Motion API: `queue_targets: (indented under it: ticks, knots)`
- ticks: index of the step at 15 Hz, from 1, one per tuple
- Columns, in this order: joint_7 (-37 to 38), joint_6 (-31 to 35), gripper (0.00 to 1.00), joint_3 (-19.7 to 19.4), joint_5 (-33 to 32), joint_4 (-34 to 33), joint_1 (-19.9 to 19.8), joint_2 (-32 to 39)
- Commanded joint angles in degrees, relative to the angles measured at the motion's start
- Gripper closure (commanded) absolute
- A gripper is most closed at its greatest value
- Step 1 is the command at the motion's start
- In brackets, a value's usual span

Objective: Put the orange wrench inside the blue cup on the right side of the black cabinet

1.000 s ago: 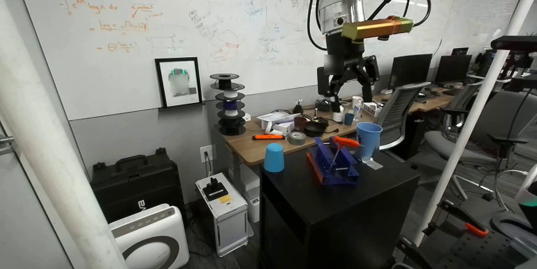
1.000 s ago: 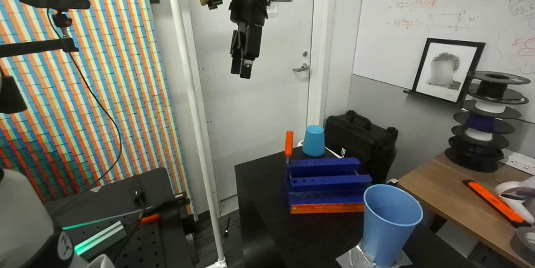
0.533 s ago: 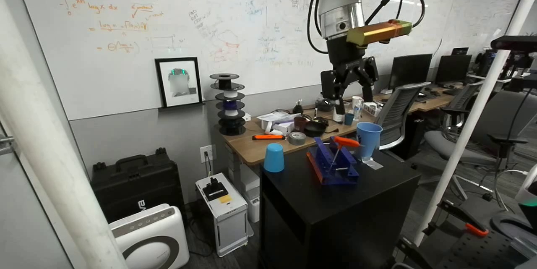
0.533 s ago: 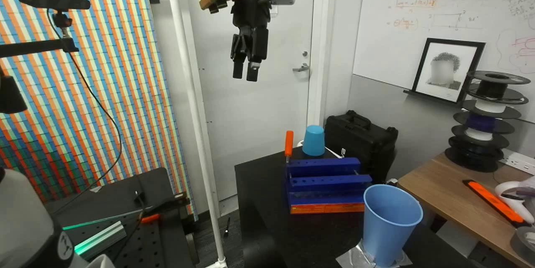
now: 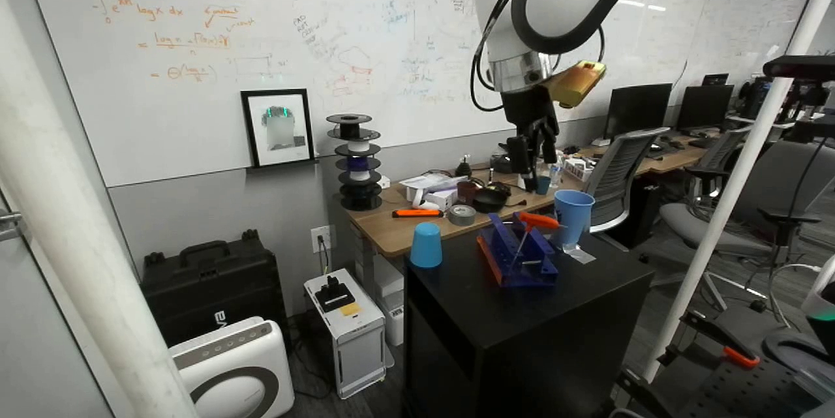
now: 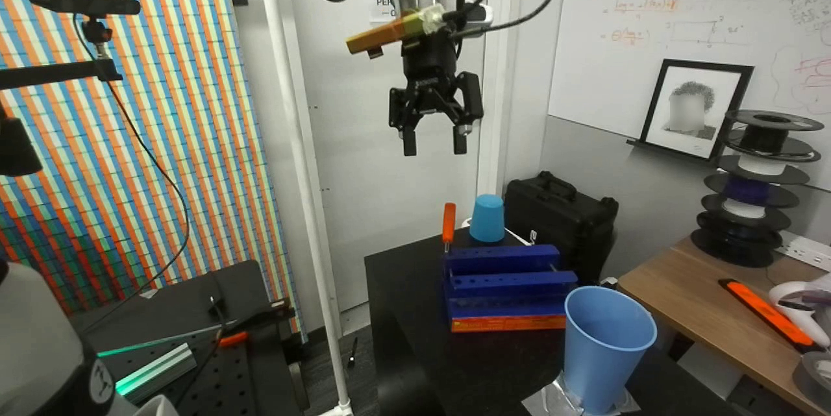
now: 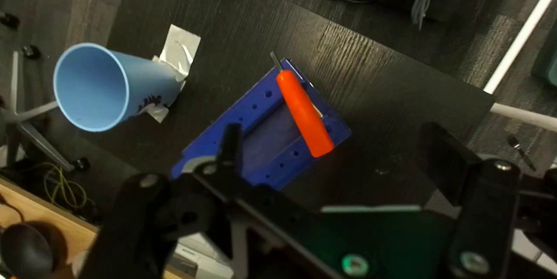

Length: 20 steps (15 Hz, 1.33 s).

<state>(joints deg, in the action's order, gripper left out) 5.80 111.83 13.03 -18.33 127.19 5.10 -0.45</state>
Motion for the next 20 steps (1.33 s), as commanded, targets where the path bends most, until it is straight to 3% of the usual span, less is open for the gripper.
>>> queue_targets:
  ticks: [1, 8, 9, 11, 18, 20]
  knots:
    - [-9.8, 7.1, 0.0, -2.6, -3.1, -0.6, 0.8, 5.0]
    - [-28.9, 19.8, 0.0, -3.2, -1.6, 2.4, 0.4, 11.4]
    - [-30.7, 20.4, 0.25, -3.2, -1.6, 3.0, 0.3, 11.7]
    - [-33.8, 21.5, 0.32, -3.1, -1.7, 4.1, 0.2, 11.8]
    - [-36.0, 24.4, 0.87, -3.7, -2.7, 8.1, 0.0, 8.1]
    - [-35.5, 25.0, 0.91, -4.0, -2.8, 9.2, 0.0, 6.7]
